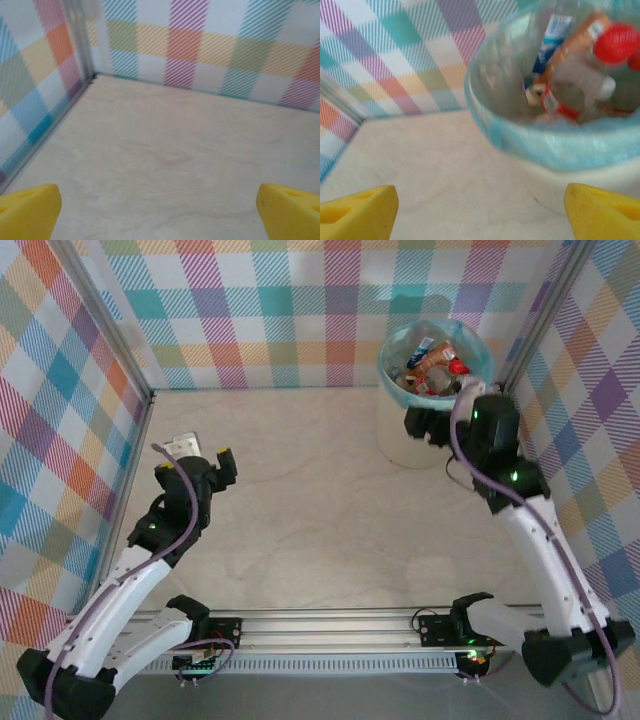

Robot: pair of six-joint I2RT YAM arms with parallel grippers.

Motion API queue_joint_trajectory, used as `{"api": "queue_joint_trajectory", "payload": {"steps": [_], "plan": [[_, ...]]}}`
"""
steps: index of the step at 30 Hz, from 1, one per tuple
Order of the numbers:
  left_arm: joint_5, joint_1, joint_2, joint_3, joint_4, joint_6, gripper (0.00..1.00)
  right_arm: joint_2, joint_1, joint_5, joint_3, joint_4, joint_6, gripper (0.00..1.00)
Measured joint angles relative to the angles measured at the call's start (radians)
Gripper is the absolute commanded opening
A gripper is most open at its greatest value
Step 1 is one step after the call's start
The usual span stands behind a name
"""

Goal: Put the plastic bottles in the bin

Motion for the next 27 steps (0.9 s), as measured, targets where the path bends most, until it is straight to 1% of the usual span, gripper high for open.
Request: {"api": "queue_joint_trajectory", "payload": {"steps": [4,8,10,12,14,15,17,20,21,24,26,27], "plan": [[-0.008,0.061,0.098,-0.125,0.117,-0.001,1.0,-0.116,0.0,0.007,-0.301,0.088,-0.092,0.94],[-0.011,0.091,0.211,-0.256,0.283,0.005,1.0,-0.14,0.0,0.088,-0.545,0.22,-0.154,0.95],[-0.007,0.102,0.253,-0.299,0.357,0.013,1.0,-0.108,-0.002,0.138,-0.641,0.318,-0.19,0.95],[0.004,0.122,0.304,-0.33,0.44,0.028,1.0,-0.031,-0.008,0.175,-0.718,0.445,-0.222,0.95],[0.04,0.155,0.376,-0.343,0.524,0.055,1.0,0.08,-0.031,0.18,-0.777,0.597,-0.245,0.95],[0.058,0.168,0.402,-0.345,0.559,0.069,1.0,0.115,-0.039,0.177,-0.793,0.644,-0.248,0.95],[0.11,0.196,0.471,-0.351,0.633,0.105,1.0,0.218,-0.068,0.147,-0.835,0.795,-0.251,0.95],[0.248,0.241,0.542,-0.359,0.747,0.159,1.0,0.29,-0.111,0.087,-0.827,0.862,-0.247,0.93],[0.288,0.26,0.556,-0.365,0.787,0.171,1.0,0.298,-0.132,0.056,-0.82,0.876,-0.242,0.93],[0.39,0.325,0.643,-0.399,0.972,0.175,1.0,0.298,-0.248,-0.075,-0.808,0.948,-0.203,0.93],[0.434,0.347,0.689,-0.417,1.011,0.176,1.0,0.294,-0.314,-0.149,-0.811,0.993,-0.189,0.92],[0.451,0.352,0.697,-0.423,1.019,0.177,1.0,0.29,-0.332,-0.167,-0.816,1.012,-0.192,0.93]]}}
